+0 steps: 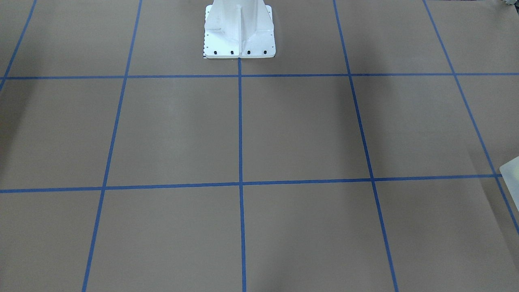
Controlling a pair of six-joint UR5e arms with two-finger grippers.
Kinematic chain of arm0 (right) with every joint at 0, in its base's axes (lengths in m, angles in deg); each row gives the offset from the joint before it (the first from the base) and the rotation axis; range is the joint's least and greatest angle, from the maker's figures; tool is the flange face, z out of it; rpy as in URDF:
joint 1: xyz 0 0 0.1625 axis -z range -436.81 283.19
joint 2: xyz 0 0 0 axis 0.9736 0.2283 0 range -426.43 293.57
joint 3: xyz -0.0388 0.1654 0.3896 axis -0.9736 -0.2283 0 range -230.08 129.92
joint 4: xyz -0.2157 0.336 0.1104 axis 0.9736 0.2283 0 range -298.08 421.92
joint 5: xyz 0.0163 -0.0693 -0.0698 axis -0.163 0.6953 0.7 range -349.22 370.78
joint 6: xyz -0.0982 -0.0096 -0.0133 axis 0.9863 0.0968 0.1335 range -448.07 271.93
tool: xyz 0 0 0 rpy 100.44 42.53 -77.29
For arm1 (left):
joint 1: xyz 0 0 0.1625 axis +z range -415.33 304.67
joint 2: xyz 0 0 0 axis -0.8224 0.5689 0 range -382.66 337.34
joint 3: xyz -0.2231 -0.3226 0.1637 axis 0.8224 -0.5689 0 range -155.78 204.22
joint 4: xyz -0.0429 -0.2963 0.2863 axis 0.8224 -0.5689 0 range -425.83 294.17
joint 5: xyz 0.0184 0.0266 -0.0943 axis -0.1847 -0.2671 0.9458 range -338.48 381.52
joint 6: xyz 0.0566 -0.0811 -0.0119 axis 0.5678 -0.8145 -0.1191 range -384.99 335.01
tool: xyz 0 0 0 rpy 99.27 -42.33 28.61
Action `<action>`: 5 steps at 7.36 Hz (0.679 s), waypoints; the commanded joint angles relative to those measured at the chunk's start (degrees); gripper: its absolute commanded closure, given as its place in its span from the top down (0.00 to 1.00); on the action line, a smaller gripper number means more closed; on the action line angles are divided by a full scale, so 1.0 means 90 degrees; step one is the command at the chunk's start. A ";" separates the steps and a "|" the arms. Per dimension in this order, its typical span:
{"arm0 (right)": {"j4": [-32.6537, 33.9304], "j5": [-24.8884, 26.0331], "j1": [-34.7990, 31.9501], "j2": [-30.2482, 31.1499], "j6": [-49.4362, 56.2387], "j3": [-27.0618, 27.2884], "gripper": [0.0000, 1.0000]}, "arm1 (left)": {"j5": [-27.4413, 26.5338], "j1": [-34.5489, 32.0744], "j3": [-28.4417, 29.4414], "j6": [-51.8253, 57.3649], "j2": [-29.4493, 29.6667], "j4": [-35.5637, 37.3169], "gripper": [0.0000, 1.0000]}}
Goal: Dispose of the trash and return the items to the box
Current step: 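Lower the cloth into the pink tray and open the right gripper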
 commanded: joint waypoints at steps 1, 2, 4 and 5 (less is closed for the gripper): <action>0.0008 0.0089 0.0007 0.0017 0.0008 0.0002 1.00 | 0.0010 0.0019 0.0199 0.0017 -0.0010 0.0001 0.99; 0.0153 0.0176 0.0016 0.0017 0.0017 0.0022 1.00 | 0.0010 0.0019 0.0200 0.0007 -0.0010 0.0001 0.99; 0.0242 0.0361 0.0152 0.0026 0.0105 0.0070 1.00 | 0.0010 0.0019 0.0200 -0.0002 -0.0010 0.0001 0.99; 0.0242 0.0420 0.0182 0.0036 0.0115 0.0071 1.00 | 0.0010 0.0019 0.0200 -0.0003 -0.0001 0.0001 0.99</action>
